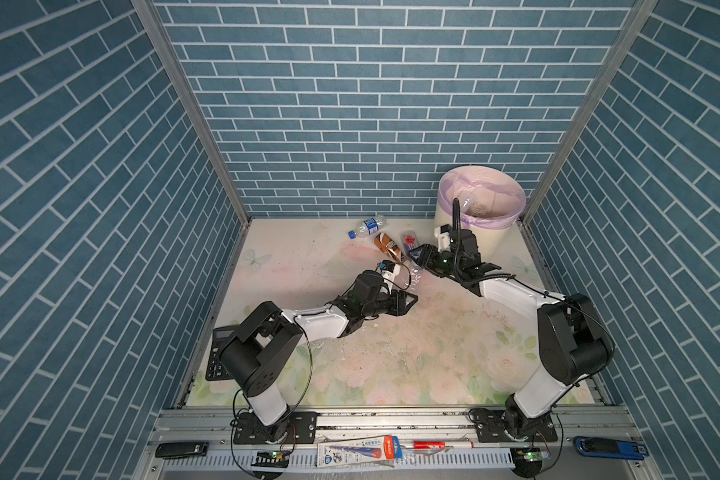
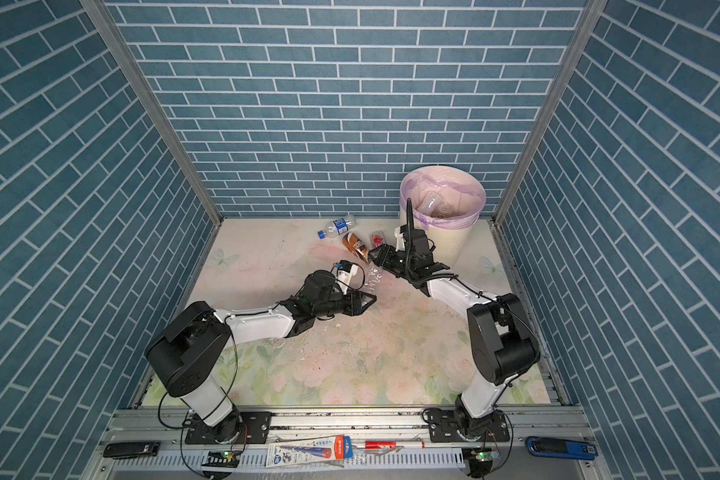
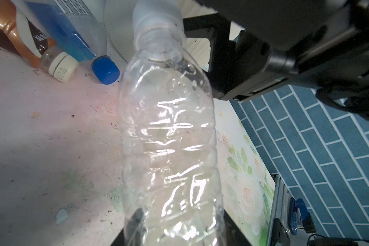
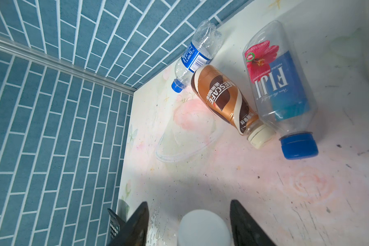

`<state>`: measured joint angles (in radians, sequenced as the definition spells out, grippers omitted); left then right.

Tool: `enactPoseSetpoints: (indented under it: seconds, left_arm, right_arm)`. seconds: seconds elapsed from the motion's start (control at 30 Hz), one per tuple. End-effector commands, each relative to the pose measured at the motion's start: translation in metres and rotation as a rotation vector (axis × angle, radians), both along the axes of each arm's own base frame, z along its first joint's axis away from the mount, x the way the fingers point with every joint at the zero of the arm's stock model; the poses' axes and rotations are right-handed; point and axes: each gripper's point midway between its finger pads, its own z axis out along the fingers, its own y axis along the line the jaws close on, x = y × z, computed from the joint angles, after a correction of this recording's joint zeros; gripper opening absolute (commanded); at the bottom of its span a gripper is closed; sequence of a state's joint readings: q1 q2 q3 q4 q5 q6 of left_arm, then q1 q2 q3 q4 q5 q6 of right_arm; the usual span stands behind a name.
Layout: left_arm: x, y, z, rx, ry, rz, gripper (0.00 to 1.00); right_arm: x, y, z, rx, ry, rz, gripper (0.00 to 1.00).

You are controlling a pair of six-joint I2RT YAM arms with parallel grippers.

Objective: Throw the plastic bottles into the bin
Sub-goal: 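Lift the clear bottle with the left gripper while the right gripper grasps its cap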

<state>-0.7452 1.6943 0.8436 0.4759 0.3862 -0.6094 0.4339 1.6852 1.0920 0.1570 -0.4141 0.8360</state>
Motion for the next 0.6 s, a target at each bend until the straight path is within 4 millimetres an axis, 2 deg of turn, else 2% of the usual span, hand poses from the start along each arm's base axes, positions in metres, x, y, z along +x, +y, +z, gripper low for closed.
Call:
enactPoseSetpoints:
  seconds: [0.0, 0.37, 0.57]
  left_arm:
    - [0.002, -0.003, 0.020, -0.016, -0.050, -0.005, 0.50]
    - [0.005, -0.003, 0.021, -0.011, -0.048, 0.007, 0.50]
    - [0.006, -0.003, 0.023, -0.006, -0.054, 0.009, 0.54]
  right_arm:
    - [0.009, 0.005, 0.018, 0.024, -0.042, -0.004, 0.47]
    - [0.004, 0.003, 0.013, 0.012, -0.034, -0.001, 0.20]
    - [-0.001, -0.001, 0.011, -0.003, -0.035, -0.003, 0.11]
